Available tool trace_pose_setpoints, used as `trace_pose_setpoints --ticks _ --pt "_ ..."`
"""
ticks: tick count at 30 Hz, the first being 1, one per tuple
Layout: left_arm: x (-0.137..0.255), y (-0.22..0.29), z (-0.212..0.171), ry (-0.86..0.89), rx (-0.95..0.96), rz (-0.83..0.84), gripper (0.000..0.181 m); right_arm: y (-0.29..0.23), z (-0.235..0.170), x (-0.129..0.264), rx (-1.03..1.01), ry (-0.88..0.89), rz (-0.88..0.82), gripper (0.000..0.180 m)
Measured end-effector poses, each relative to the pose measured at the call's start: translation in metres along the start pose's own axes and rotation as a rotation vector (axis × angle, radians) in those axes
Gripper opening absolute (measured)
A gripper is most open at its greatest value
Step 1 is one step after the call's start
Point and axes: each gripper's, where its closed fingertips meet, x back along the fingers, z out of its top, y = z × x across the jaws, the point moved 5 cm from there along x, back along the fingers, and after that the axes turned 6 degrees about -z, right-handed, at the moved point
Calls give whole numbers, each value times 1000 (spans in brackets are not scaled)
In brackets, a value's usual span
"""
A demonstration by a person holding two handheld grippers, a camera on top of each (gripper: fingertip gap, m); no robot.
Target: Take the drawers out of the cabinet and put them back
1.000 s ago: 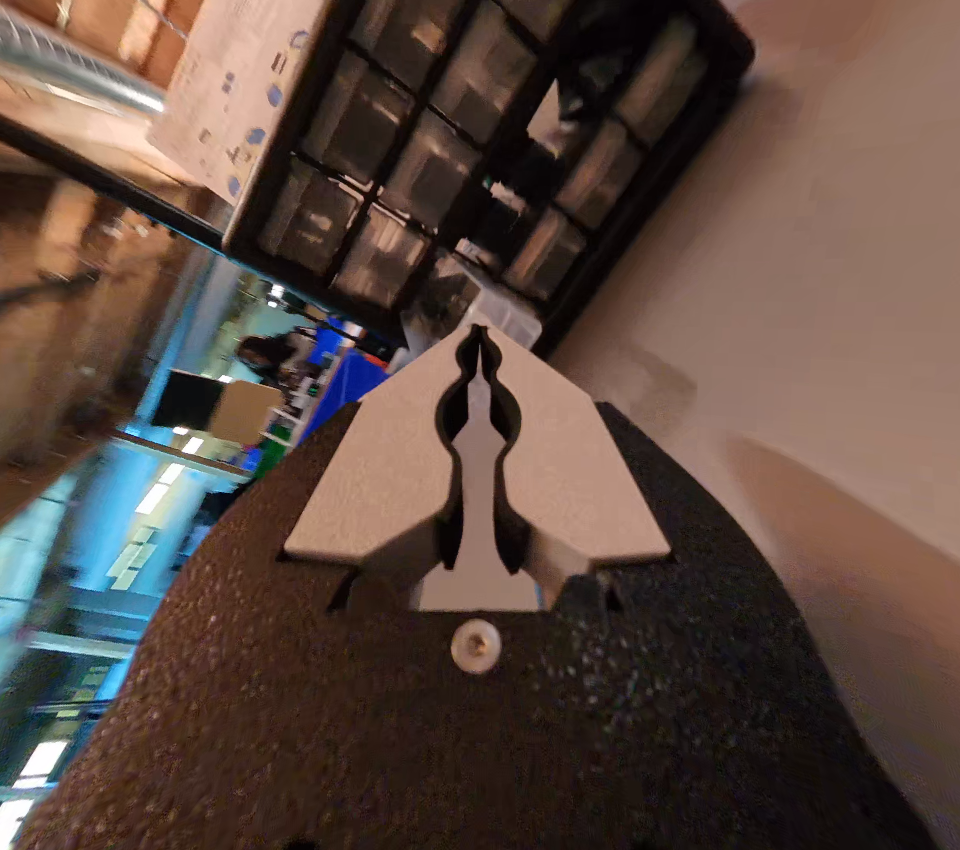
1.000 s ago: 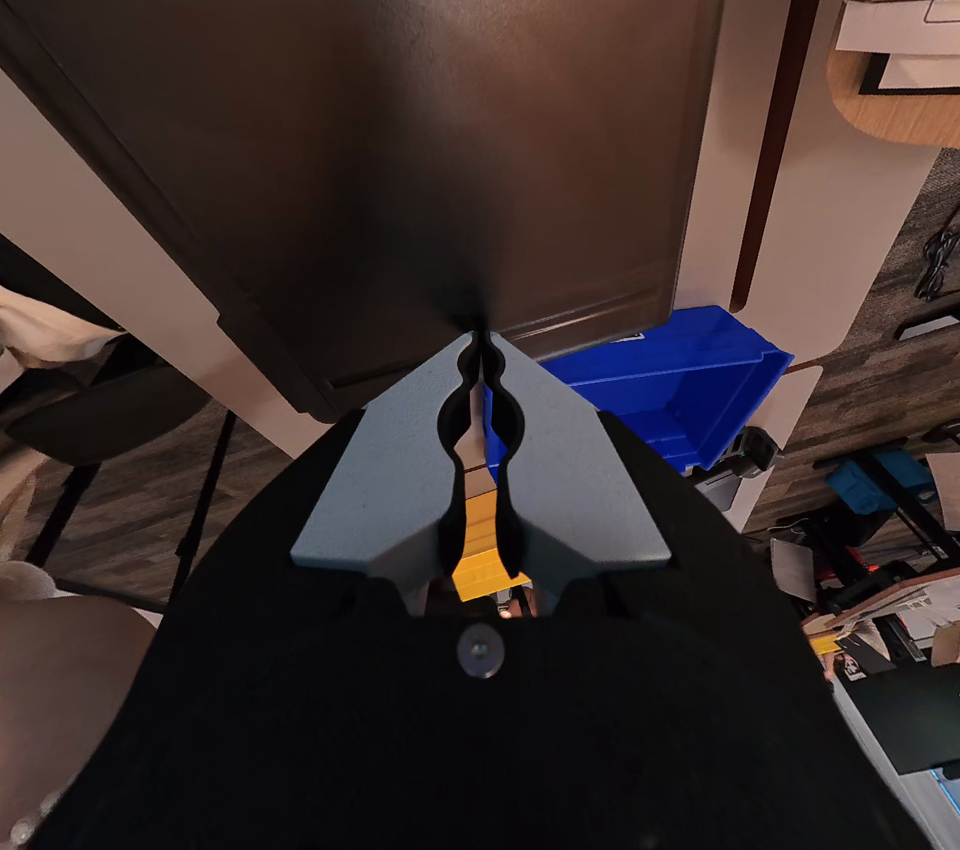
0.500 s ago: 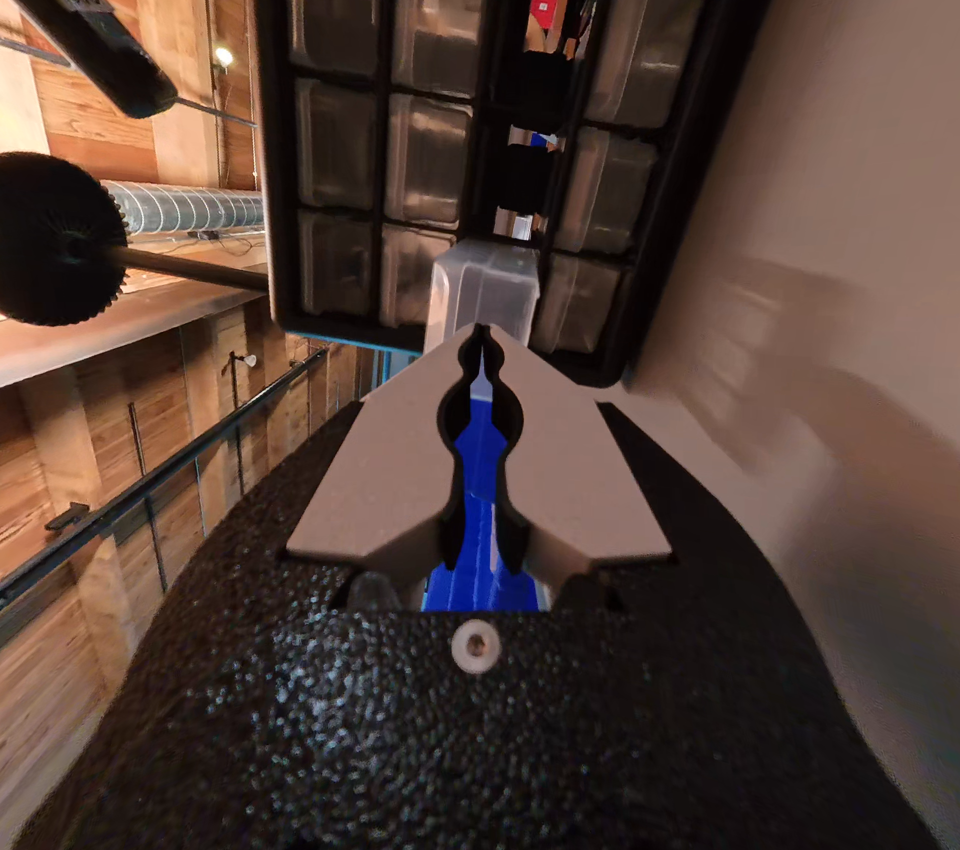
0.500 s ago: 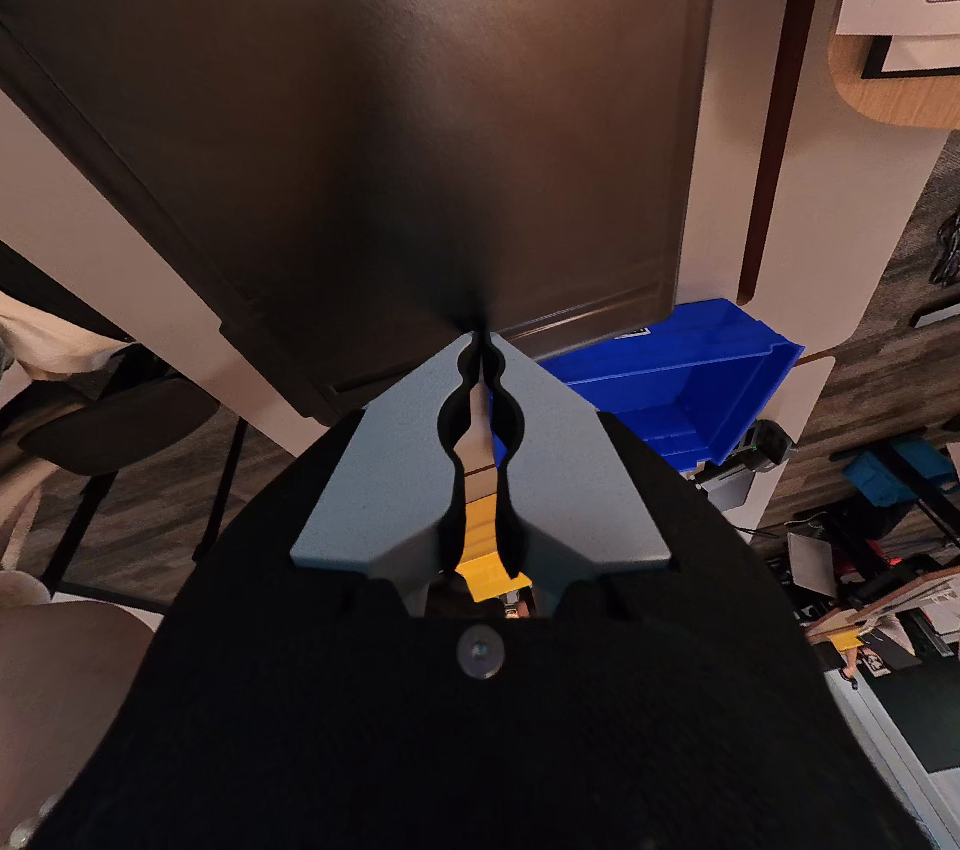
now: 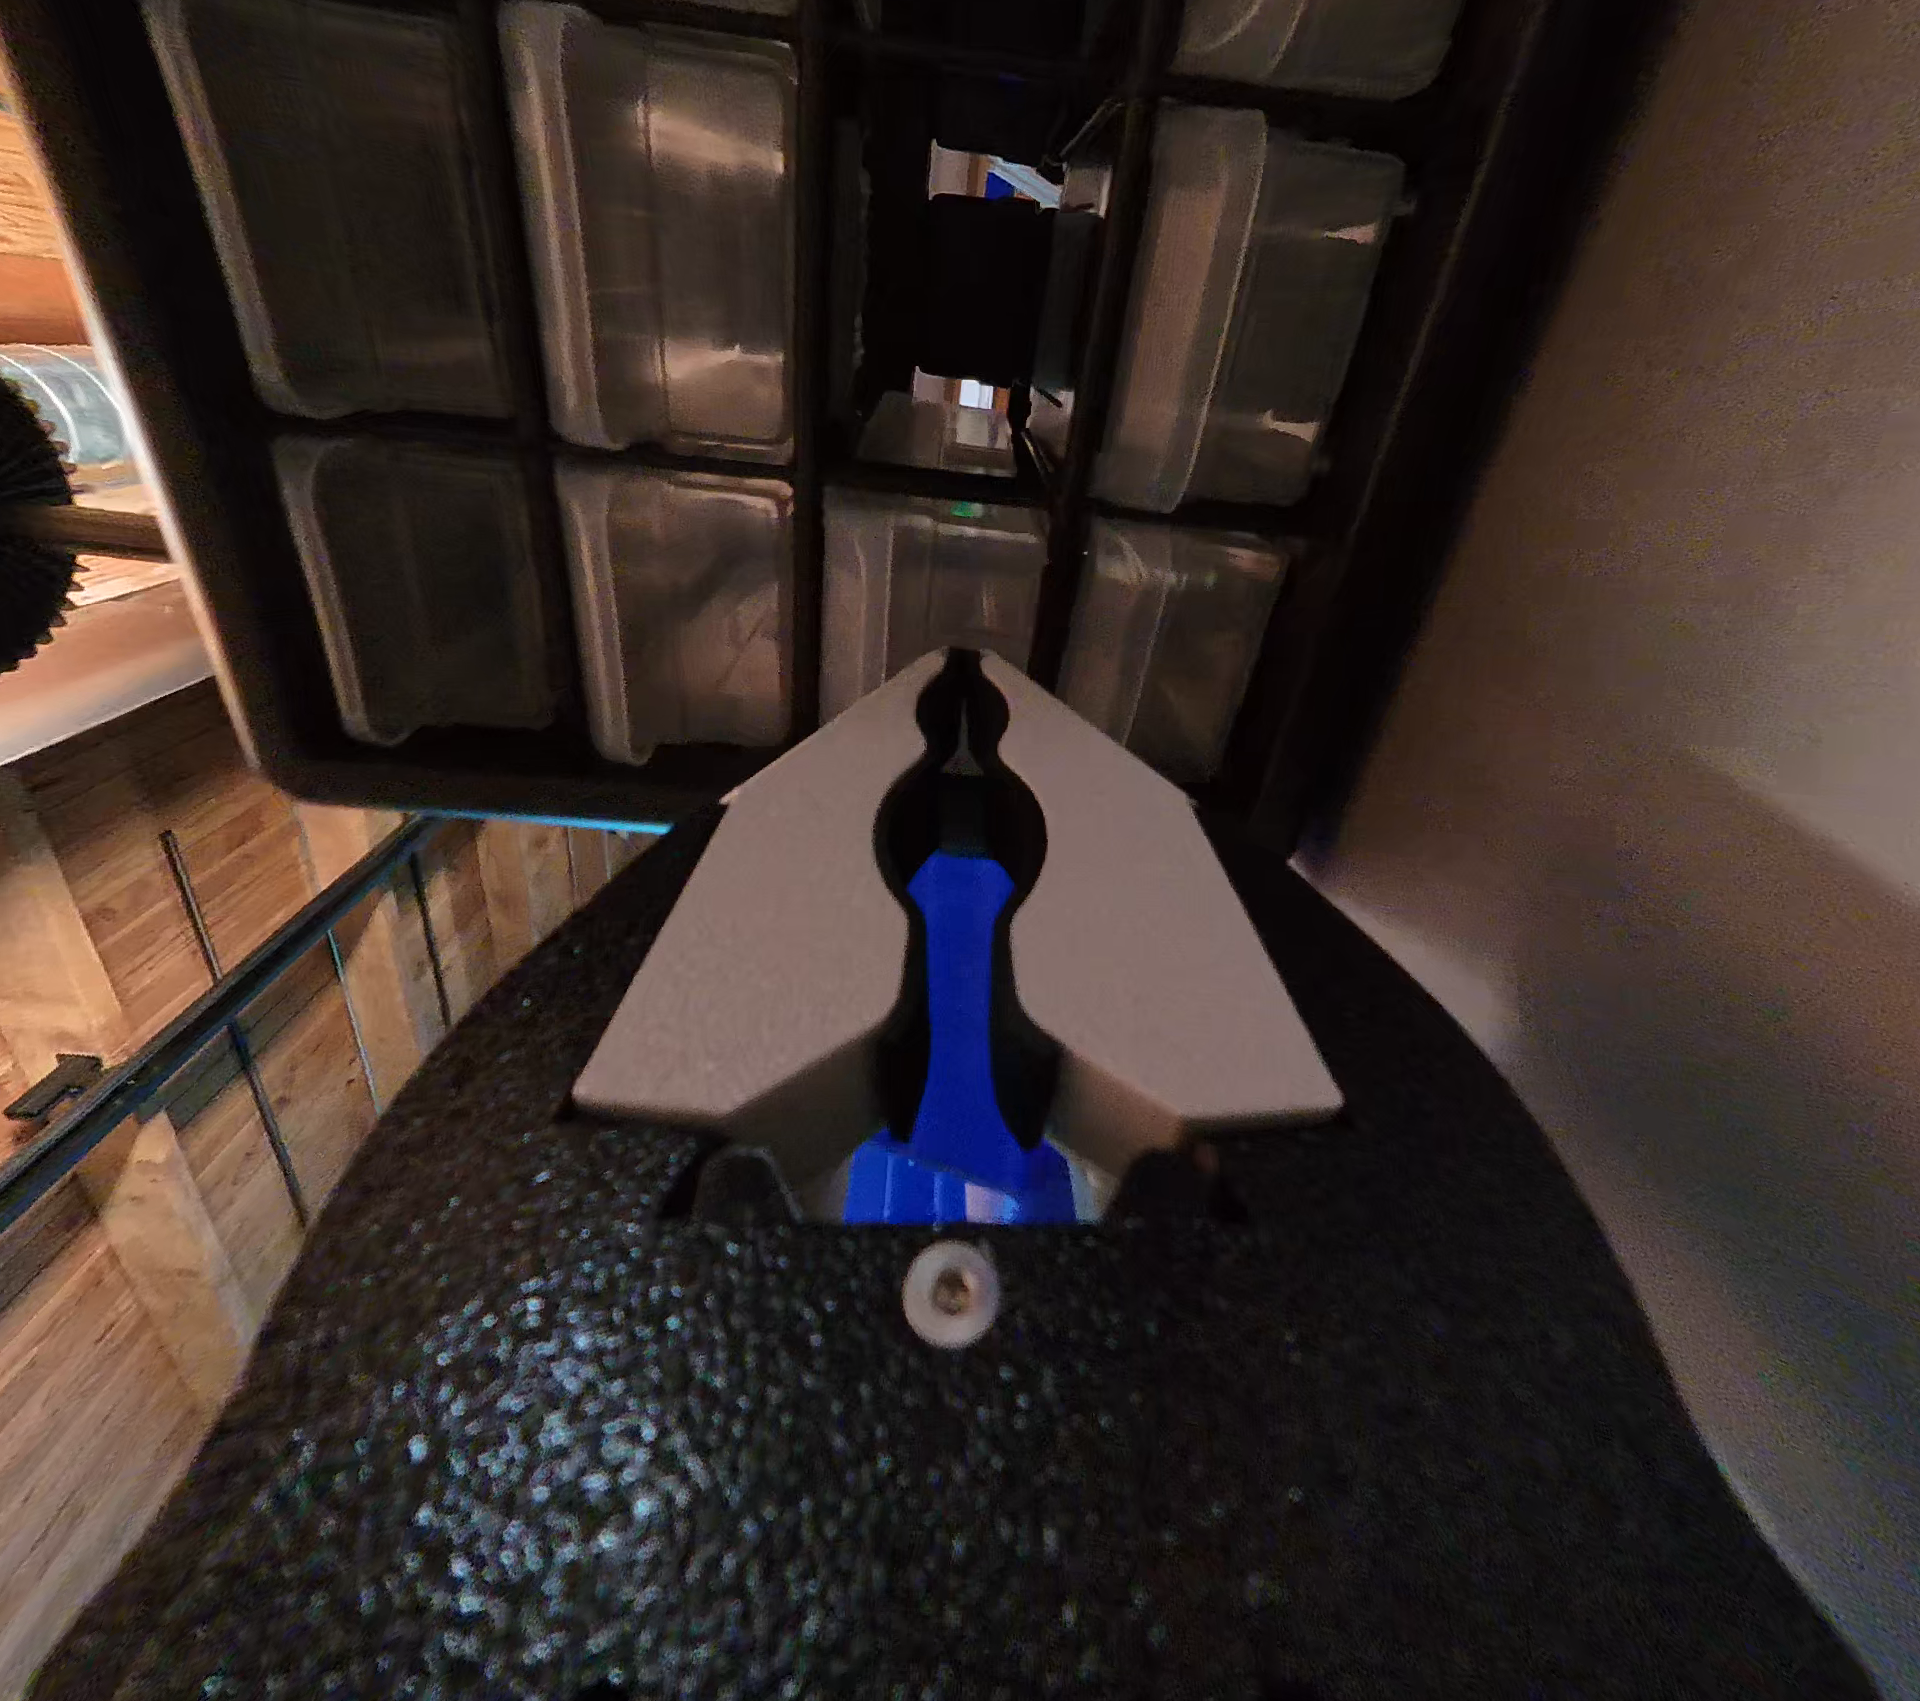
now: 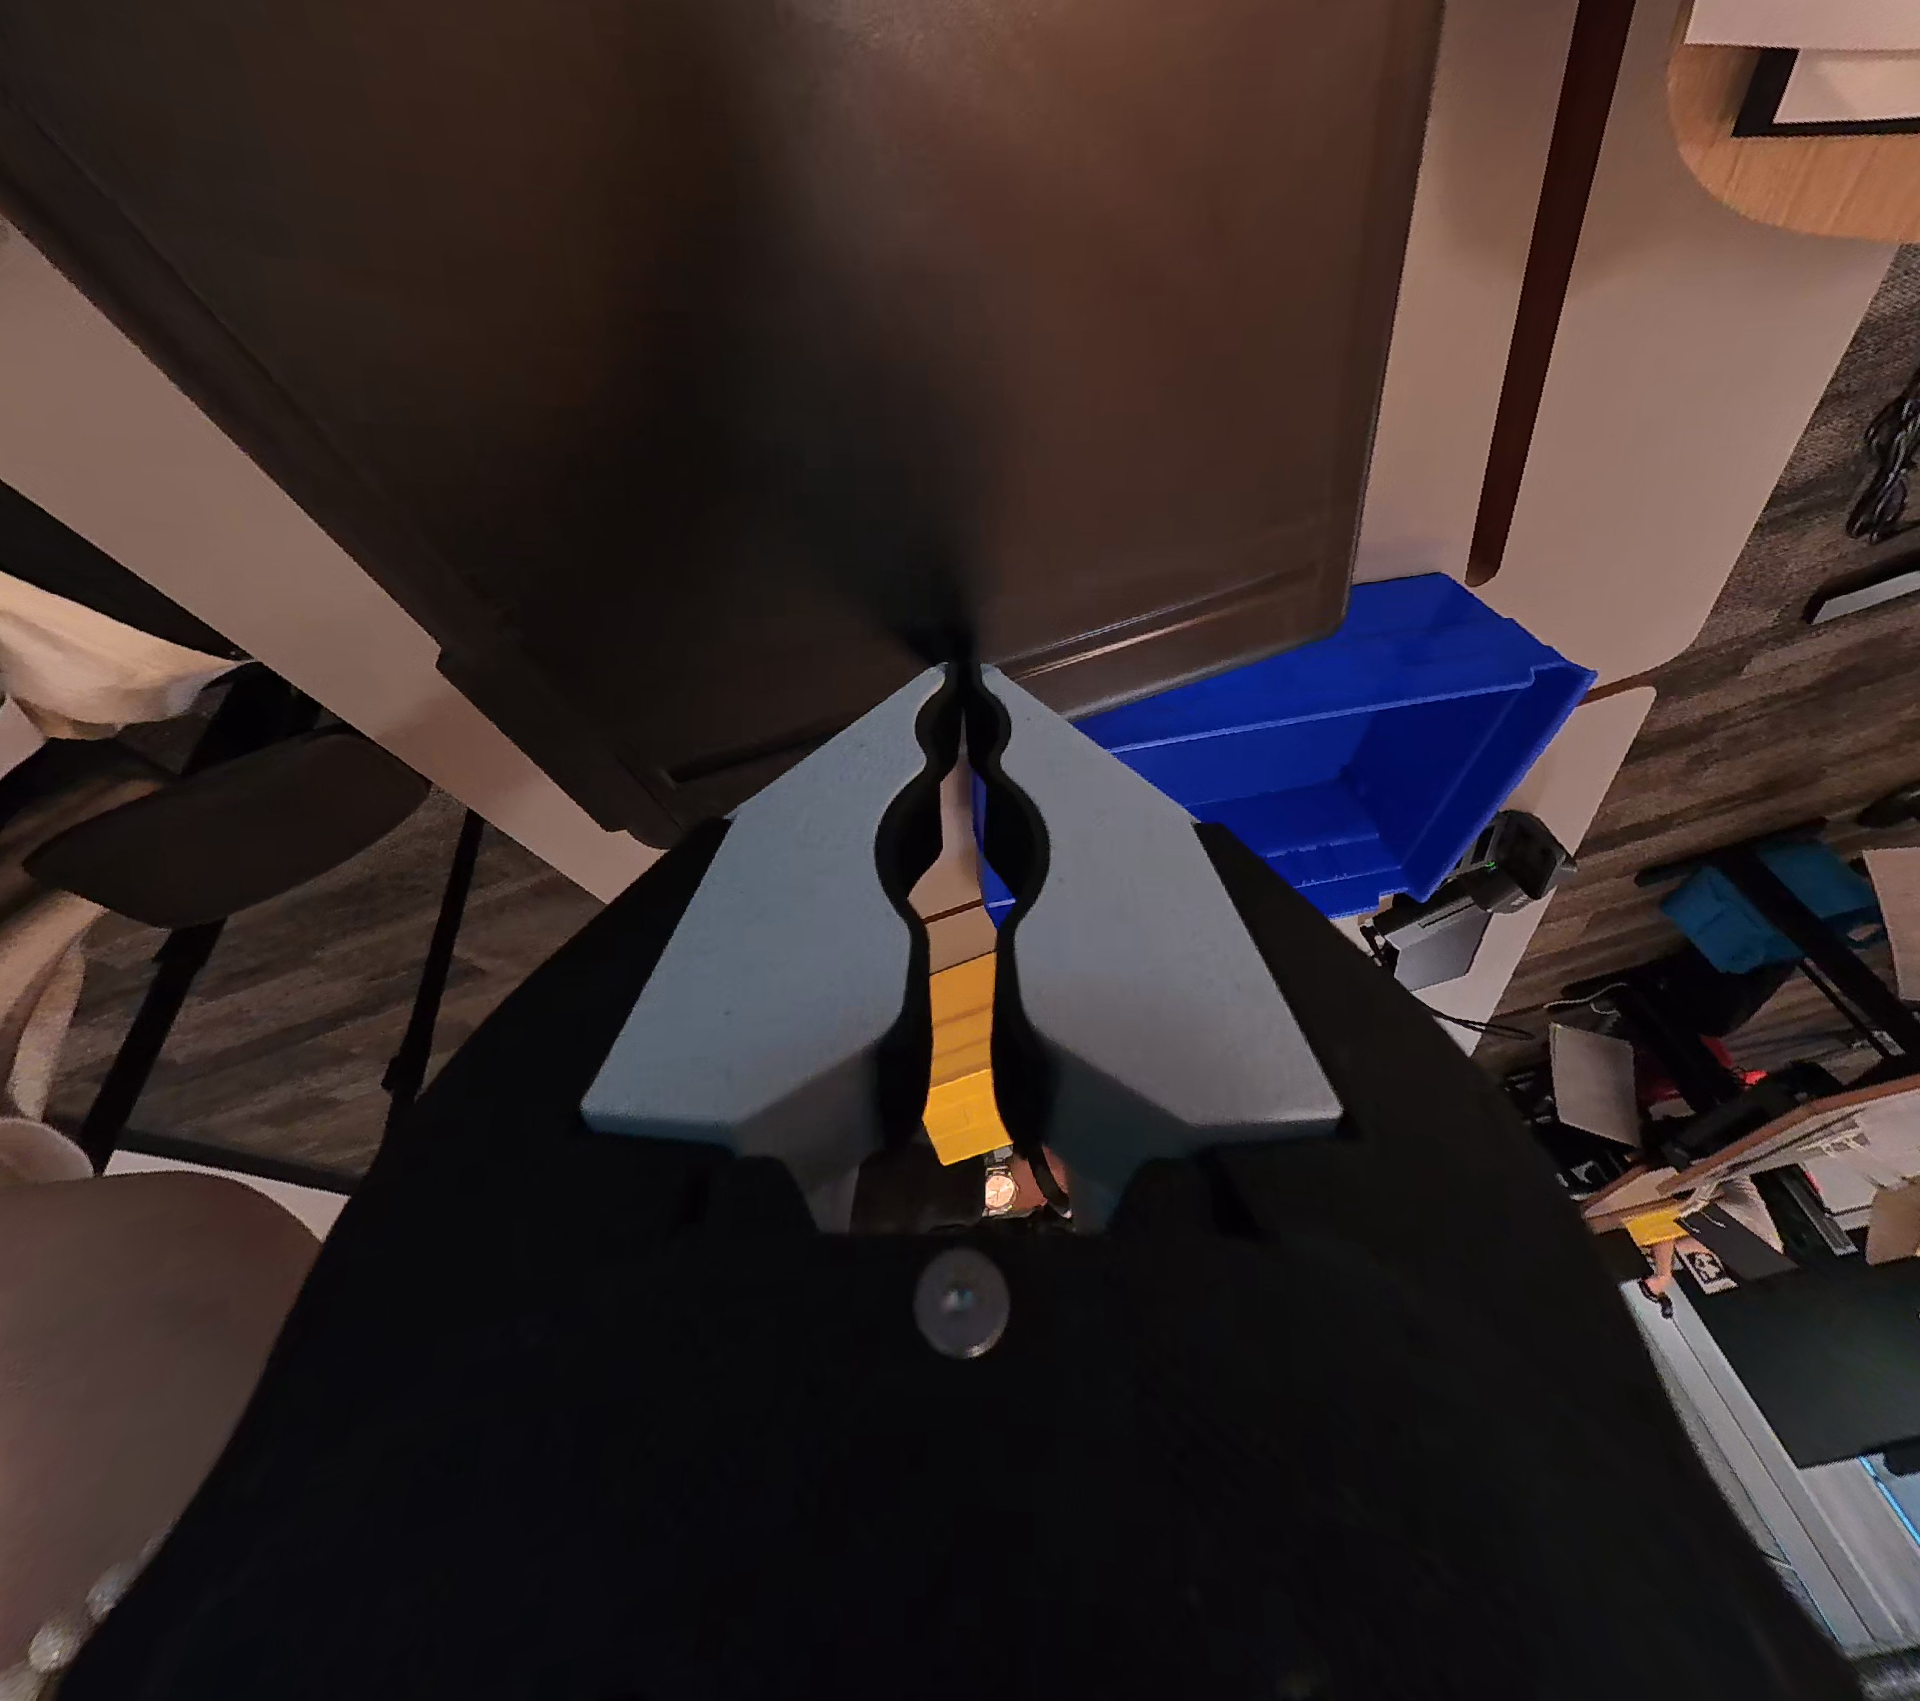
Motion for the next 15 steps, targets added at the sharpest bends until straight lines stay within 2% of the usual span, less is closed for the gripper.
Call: trace_pose_setpoints --ticks 6,10,13,15 --pt "-7 0 -1 8 66 -37 0 0 0 0 -2 -4 -7 0" --pt "17 -6 -6 135 204 -123 0 0 0 0 4 -11 -12 0" --pt "37 -34 -41 240 353 -262 0 0 0 0 5 -6 -10 0" --pt "37 -55 -84 189 417 -442 0 0 0 0 6 -2 -8 0"
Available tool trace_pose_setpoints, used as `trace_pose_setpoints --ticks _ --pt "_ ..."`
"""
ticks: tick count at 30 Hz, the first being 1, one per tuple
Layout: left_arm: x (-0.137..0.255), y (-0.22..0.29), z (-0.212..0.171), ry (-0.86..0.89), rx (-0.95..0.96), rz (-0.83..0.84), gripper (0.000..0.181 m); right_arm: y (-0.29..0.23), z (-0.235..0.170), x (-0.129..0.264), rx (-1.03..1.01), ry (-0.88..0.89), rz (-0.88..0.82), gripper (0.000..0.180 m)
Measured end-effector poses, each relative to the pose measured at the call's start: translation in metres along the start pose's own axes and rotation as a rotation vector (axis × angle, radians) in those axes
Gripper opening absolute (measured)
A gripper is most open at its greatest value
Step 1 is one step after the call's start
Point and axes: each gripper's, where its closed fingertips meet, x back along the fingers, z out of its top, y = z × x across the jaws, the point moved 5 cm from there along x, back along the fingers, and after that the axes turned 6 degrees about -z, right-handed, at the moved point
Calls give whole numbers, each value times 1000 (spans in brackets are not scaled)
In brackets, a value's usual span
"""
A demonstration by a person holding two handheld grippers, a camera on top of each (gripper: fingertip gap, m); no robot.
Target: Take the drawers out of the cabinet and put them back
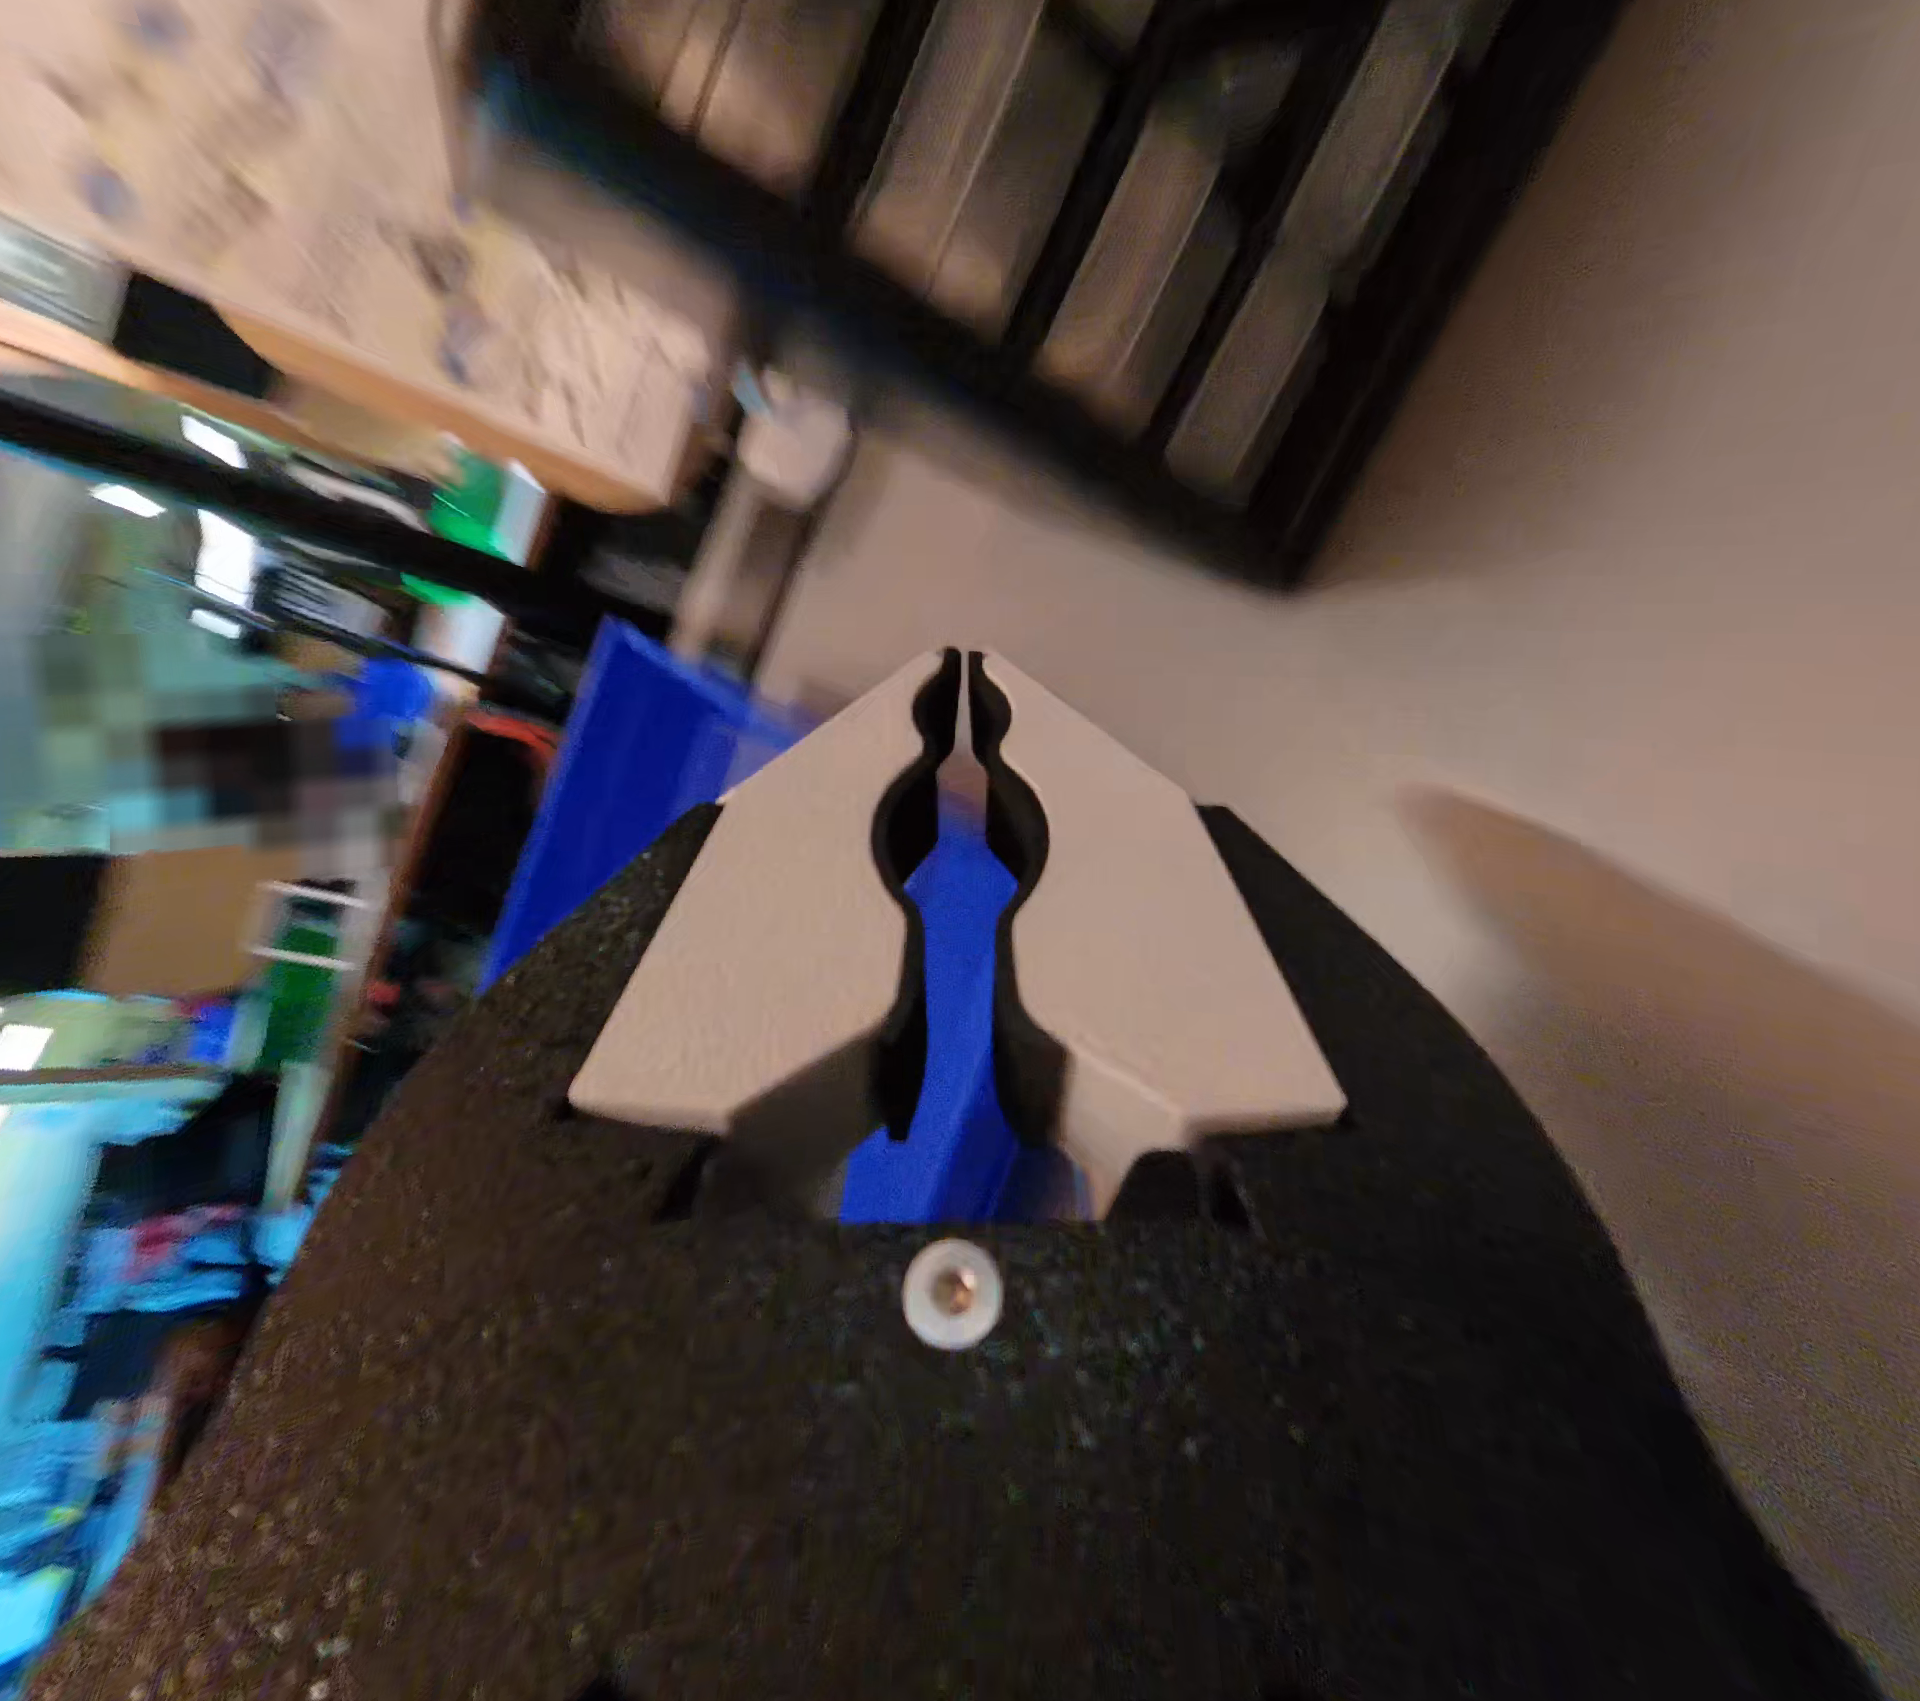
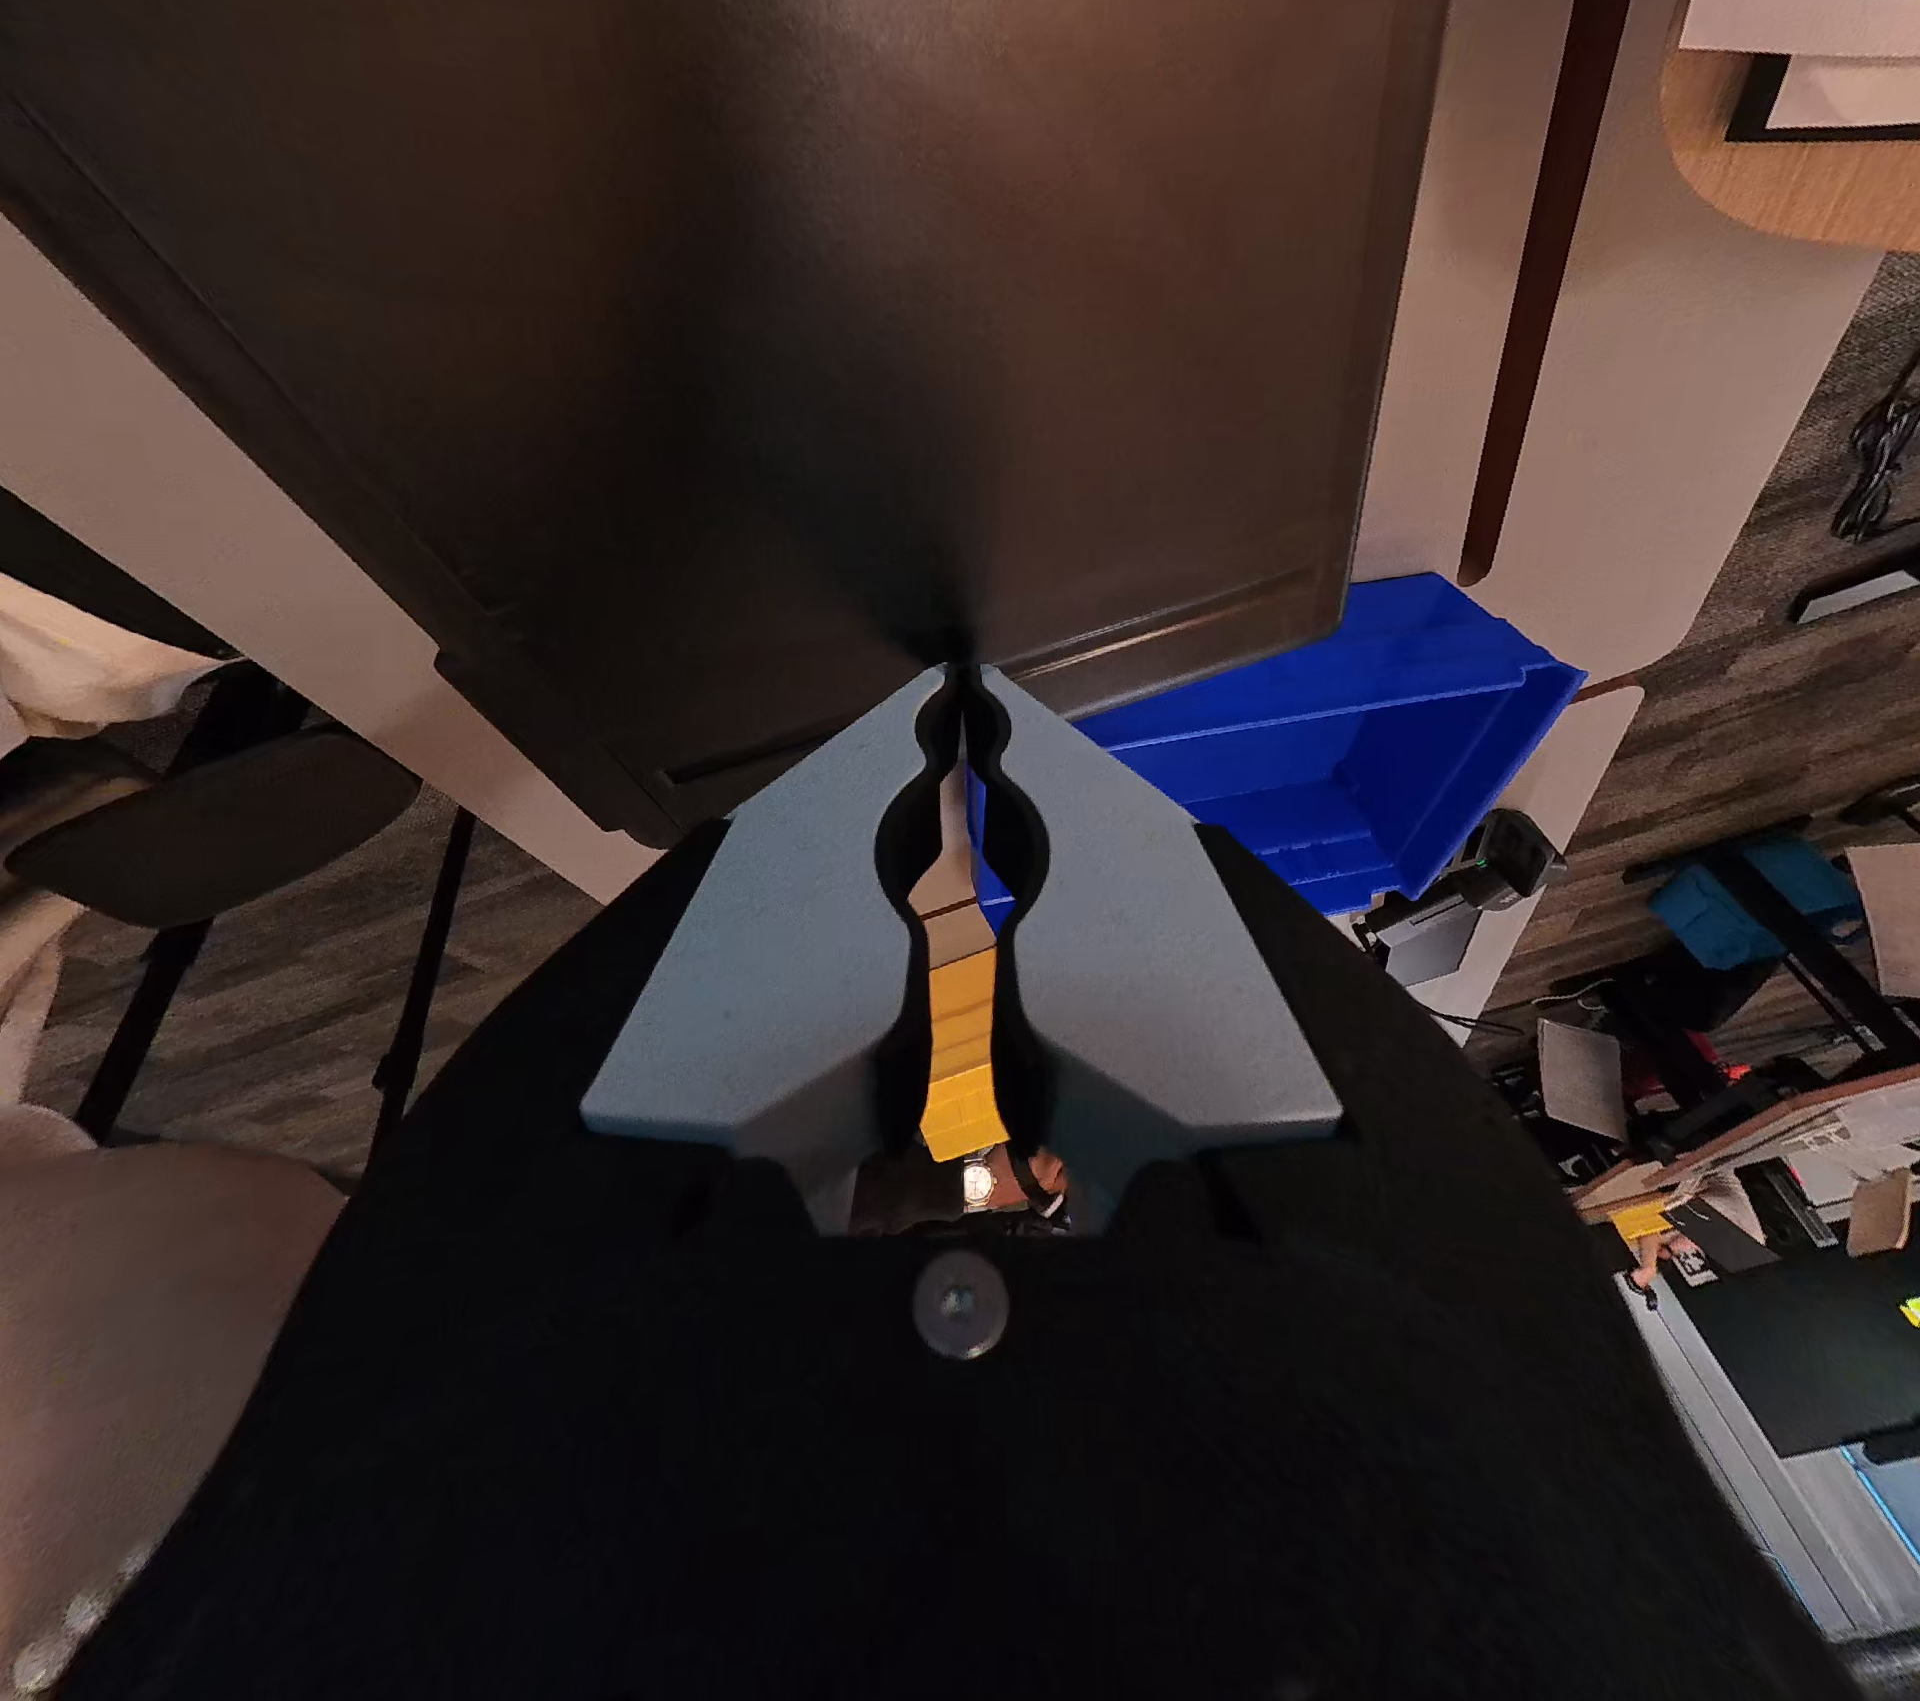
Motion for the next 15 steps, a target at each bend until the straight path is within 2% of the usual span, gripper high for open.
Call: trace_pose_setpoints --ticks 4,7,10,15 --pt "21 -75 -77 -282 72 -211 0 0 1 0 -6 -13 5 0" --pt "15 -113 -119 -387 109 -331 0 0 1 0 0 -31 -9 0" --pt "-2 -126 -149 -467 109 -448 0 -1 2 0 7 -42 -15 0" --pt "-31 -116 -188 -557 63 -600 0 0 1 0 1 -26 7 0"
